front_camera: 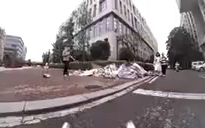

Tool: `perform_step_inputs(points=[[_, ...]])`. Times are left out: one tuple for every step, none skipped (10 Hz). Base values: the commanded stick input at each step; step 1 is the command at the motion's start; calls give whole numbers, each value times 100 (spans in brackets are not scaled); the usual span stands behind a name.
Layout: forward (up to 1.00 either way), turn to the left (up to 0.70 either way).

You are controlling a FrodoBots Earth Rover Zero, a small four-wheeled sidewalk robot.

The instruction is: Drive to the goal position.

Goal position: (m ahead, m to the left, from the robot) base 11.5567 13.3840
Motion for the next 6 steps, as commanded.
perform_step_inputs(points=[[45, 0], [45, 0], [45, 0], [45, 0], [45, 0], [45, -15]])
